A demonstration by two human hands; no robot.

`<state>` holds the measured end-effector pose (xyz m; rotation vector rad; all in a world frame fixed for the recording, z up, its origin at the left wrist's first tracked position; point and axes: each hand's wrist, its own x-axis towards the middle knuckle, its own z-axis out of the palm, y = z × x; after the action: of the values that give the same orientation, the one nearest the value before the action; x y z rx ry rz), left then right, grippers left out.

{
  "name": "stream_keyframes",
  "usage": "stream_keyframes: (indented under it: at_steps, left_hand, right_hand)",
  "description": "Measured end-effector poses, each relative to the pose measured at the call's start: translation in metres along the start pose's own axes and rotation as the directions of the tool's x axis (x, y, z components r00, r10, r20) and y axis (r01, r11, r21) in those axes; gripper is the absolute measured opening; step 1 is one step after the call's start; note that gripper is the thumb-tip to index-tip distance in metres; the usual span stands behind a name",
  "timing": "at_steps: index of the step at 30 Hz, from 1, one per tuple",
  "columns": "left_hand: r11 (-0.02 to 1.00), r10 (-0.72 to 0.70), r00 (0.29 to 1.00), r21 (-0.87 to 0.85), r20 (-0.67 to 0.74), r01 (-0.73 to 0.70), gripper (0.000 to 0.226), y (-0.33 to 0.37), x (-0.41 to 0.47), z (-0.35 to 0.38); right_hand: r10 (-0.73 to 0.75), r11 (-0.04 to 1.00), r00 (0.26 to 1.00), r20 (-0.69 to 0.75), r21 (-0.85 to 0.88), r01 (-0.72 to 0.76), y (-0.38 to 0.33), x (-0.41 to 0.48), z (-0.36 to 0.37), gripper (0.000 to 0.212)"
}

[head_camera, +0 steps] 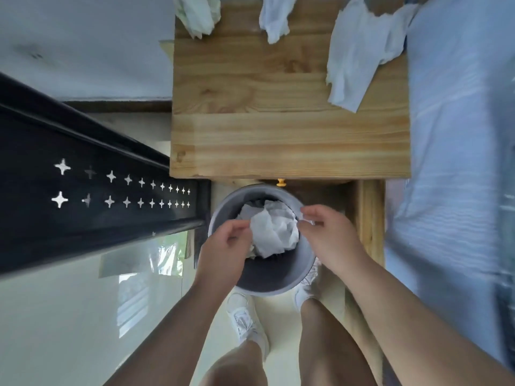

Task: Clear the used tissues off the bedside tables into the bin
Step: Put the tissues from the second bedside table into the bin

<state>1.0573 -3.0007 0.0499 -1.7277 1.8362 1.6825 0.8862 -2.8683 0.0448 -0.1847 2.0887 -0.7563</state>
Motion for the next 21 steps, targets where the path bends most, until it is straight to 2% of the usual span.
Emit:
stream_keyframes:
  at_steps: [4, 7, 10, 14, 18, 21]
  left_hand:
    - [0.982, 0.184, 0.982, -0.025, -0.036, -0.185, 0.016, 0.059, 0.005, -0.009]
    - [0.961, 0.265, 0.960, -0.053, -0.086, -0.270, 0.015, 0.111, 0.021, -0.018]
    - [0.935, 0.335, 0.934, -0.075, -0.122, -0.345, 0.012, 0.162, 0.043, -0.029]
    - [0.905, 0.426, 0.882, 0.070, -0.202, -0.420, 0.007, 0.215, 0.079, -0.045]
    - [0.817, 0.562, 0.783, 0.325, -0.265, -0.477, 0.038, 0.248, 0.125, -0.059]
    - [0.778, 0.586, 0.768, 0.444, -0.259, -0.444, 0.062, 0.264, 0.155, -0.066]
  right_hand:
    - [-0.116, 0.993, 0.989, -0.094, -0.017, 0.114, -0.054, 0.002, -0.042, 0.023]
    - [-0.186, 0.982, 0.968, -0.166, -0.006, 0.188, -0.096, 0.011, -0.073, 0.011]
    - [-0.259, 0.964, 0.934, -0.245, -0.010, 0.265, -0.135, 0.029, -0.101, 0.012]
    - [-0.288, 0.957, 0.903, -0.320, -0.059, 0.284, -0.176, 0.065, -0.130, 0.018]
    - [-0.335, 0.942, 0.874, -0.351, -0.139, 0.305, -0.201, 0.098, -0.138, 0.033]
    - [-0.463, 0.883, 0.834, -0.300, -0.236, 0.405, -0.222, 0.120, -0.126, 0.046]
